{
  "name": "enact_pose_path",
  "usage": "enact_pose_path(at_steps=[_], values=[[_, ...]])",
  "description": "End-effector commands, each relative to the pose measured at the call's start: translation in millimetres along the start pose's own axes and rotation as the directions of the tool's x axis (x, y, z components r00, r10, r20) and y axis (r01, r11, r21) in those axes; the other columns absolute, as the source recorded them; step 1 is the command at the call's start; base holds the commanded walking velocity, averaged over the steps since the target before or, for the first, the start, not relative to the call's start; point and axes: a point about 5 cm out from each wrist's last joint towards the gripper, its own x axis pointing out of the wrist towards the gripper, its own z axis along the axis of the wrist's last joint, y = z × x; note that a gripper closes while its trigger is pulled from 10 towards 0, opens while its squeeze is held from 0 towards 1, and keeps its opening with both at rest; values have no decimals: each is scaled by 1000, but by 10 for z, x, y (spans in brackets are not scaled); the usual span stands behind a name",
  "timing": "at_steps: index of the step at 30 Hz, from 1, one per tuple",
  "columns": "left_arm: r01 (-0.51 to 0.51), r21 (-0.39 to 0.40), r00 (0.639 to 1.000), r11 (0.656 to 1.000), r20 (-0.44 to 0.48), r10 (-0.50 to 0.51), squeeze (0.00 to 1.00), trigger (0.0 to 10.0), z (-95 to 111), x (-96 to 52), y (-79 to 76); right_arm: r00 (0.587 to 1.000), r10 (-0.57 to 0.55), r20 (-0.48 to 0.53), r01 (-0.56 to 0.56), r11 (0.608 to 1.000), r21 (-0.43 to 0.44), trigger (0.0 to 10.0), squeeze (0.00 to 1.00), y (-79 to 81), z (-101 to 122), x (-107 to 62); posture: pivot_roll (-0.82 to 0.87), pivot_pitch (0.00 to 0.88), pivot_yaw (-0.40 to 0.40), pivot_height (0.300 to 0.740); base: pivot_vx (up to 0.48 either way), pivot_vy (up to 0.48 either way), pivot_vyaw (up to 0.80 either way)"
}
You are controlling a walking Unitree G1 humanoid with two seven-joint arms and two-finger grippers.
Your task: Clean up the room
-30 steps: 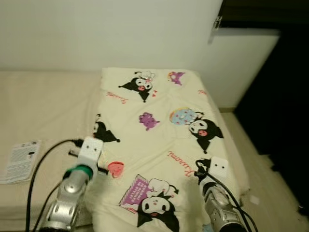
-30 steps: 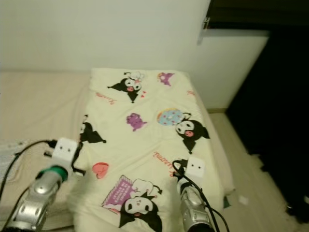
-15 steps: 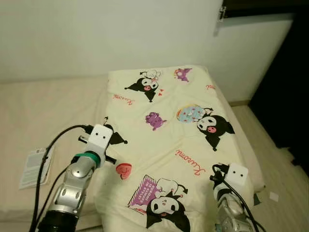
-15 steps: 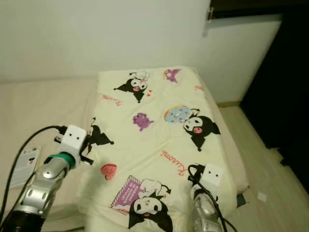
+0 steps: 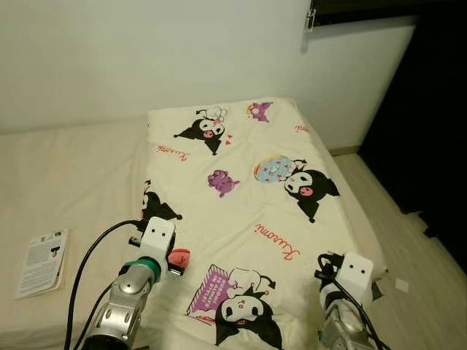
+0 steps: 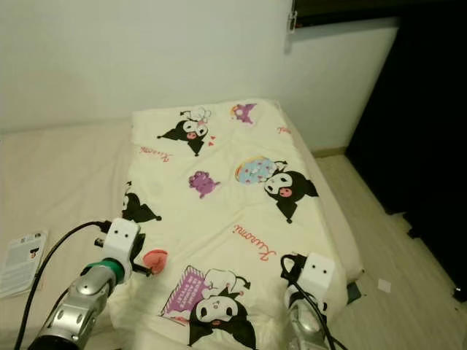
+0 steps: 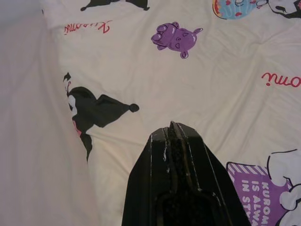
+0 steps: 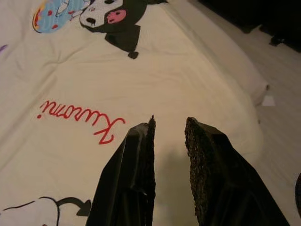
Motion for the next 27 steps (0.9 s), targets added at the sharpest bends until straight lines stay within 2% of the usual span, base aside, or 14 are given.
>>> enact_pose_path(at_steps=[1, 4, 11, 18, 27], values=[[7, -8, 1000, 1000, -18, -7, 0, 10000, -60, -6, -10, 1000, -8, -7, 8, 1000, -6, 10000, 0, -8, -16, -19, 57, 0, 119, 740, 0, 0, 0], [23, -3, 1000, 1000, 6, -23, 0, 10000, -7, 42, -50, 1000, -25, 0, 25, 1000, -5, 10000, 0, -26, -6, -32, 51, 5, 145, 740, 0, 0, 0], [19, -7, 1000, 1000, 22, -19, 0, 10000, 22, 79, -86, 999, -27, 20, 28, 999, -30, 10000, 0, -50, 19, -44, 54, 1, 124, 740, 0, 0, 0], [-26, -45, 999, 999, 31, 28, 0, 10000, -15, 20, -58, 996, 30, 80, -26, 998, -51, 10000, 0, 41, 163, 6, 79, 0, 63, 740, 0, 0, 0], [-60, -55, 996, 997, 55, 63, 0, 10000, -12, -26, 1, 994, 96, 61, -92, 994, -65, 10000, 0, 164, 193, 55, 92, 0, 50, 740, 0, 0, 0]])
